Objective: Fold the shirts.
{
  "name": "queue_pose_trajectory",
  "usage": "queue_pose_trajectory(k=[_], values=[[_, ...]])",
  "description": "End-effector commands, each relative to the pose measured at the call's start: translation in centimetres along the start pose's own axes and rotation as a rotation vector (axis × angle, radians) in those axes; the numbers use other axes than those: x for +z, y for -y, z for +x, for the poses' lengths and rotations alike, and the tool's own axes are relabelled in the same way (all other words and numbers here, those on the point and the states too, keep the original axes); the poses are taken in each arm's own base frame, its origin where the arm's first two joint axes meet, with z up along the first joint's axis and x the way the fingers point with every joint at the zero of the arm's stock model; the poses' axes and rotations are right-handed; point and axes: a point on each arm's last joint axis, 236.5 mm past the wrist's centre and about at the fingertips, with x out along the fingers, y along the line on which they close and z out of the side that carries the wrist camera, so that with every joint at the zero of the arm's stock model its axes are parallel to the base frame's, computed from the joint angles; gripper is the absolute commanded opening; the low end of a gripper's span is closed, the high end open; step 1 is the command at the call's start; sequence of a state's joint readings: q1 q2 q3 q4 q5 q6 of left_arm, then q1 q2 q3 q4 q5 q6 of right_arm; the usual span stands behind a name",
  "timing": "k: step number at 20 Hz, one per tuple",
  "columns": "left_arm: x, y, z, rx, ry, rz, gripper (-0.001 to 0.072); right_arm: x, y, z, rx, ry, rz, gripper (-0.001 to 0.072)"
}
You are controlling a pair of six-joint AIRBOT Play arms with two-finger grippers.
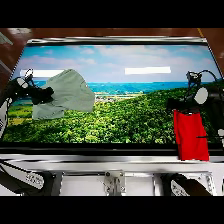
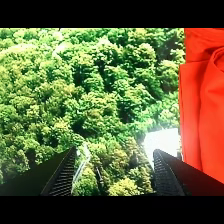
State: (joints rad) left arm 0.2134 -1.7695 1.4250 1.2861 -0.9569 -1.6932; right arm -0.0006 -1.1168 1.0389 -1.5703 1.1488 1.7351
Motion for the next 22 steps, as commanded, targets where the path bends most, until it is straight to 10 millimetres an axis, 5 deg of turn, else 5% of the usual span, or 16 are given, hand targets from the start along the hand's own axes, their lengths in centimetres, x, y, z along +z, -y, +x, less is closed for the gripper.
queue_pose_trajectory(k=[1, 3, 6, 9, 13, 16, 20, 22], values=[[-2.1, 2.0, -2.5, -0.039, -0.127, 0.137, 0.0032, 0.1, 0.2, 0.0, -0.007, 0.005, -0.020, 0.0593], [-1.7, 5.7, -6.9, -0.085, -0.078, 0.297, 0.0032, -0.2, 0.4, -0.1, -0.017, -0.008, -0.086, 0.0593], [-2.1, 13.7, -17.1, -0.179, 0.135, 0.503, 0.0032, -0.9, 1.9, -1.0, -0.076, -0.060, -0.147, 0.0593], [-7.8, 21.8, -28.4, -0.374, 0.310, 0.661, 0.0032, -0.4, 3.2, -4.1, -0.138, -0.079, -0.181, 0.0593], [-15.5, 29.1, -40.8, -0.658, 0.546, 0.745, 0.0032, 1.8, 2.9, -9.6, -0.131, 0.029, -0.210, 0.0594], [-19.7, 32.1, -42.2, -0.774, 0.506, 0.772, 0.0032, 3.0, 2.9, -14.0, -0.133, 0.144, -0.208, 0.0593], [-25.0, 37.1, -38.4, -0.843, 0.379, 0.864, 0.0032, 2.3, 3.4, -17.4, -0.148, 0.215, -0.203, 0.0593], [-27.3, 39.6, -34.6, -0.841, 0.302, 0.897, 0.0032, 1.1, 3.7, -17.7, -0.152, 0.181, -0.198, 0.0593]])
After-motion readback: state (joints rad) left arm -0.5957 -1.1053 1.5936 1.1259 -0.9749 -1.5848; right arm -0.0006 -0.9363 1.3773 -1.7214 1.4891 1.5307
